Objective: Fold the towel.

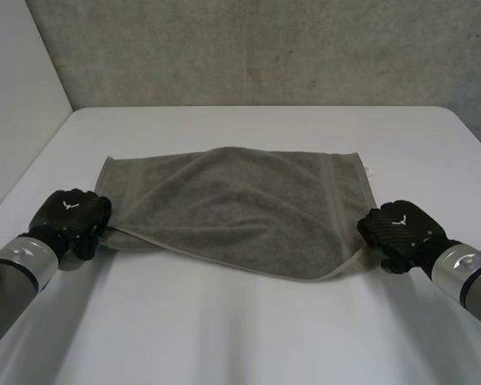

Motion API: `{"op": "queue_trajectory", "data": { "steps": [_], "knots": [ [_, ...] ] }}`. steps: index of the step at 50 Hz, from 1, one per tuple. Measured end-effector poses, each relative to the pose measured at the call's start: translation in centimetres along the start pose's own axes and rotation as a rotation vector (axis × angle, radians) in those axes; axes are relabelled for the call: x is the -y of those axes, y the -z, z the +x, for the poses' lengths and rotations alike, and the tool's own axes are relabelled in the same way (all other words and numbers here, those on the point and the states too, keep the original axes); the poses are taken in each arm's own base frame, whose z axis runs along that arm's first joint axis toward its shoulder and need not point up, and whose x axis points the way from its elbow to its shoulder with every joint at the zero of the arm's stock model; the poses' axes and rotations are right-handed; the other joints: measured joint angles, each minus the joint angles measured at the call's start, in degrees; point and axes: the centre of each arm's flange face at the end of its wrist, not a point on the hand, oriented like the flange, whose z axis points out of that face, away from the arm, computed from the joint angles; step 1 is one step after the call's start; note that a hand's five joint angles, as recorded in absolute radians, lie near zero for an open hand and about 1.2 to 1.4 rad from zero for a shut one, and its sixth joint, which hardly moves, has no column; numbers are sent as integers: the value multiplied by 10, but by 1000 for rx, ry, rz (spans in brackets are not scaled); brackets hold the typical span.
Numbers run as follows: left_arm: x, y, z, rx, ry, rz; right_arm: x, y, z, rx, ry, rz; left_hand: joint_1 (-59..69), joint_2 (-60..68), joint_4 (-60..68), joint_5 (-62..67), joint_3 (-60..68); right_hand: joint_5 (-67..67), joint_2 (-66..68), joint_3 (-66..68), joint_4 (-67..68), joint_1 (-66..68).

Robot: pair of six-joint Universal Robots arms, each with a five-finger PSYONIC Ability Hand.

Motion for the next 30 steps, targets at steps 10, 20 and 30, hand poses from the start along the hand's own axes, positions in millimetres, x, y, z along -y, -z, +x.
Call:
{"op": "queue_trajectory", "data": {
  "steps": [10, 20, 30],
  "knots": [
    [0, -1, -1, 2, 1, 1, 0, 0, -11, 27, 46, 4, 0, 0, 0, 0, 0, -91, -79, -80, -86, -77],
    [1, -2, -1, 2, 2, 4, 7, -1, -17, 20, 104, 39, 0, 0, 0, 0, 0, -92, -79, -80, -86, -80],
    [1, -2, -1, 3, 7, 5, 9, -4, -23, 21, 130, 64, 0, 0, 0, 0, 0, -101, -90, -91, -97, -88]
  ]
}}
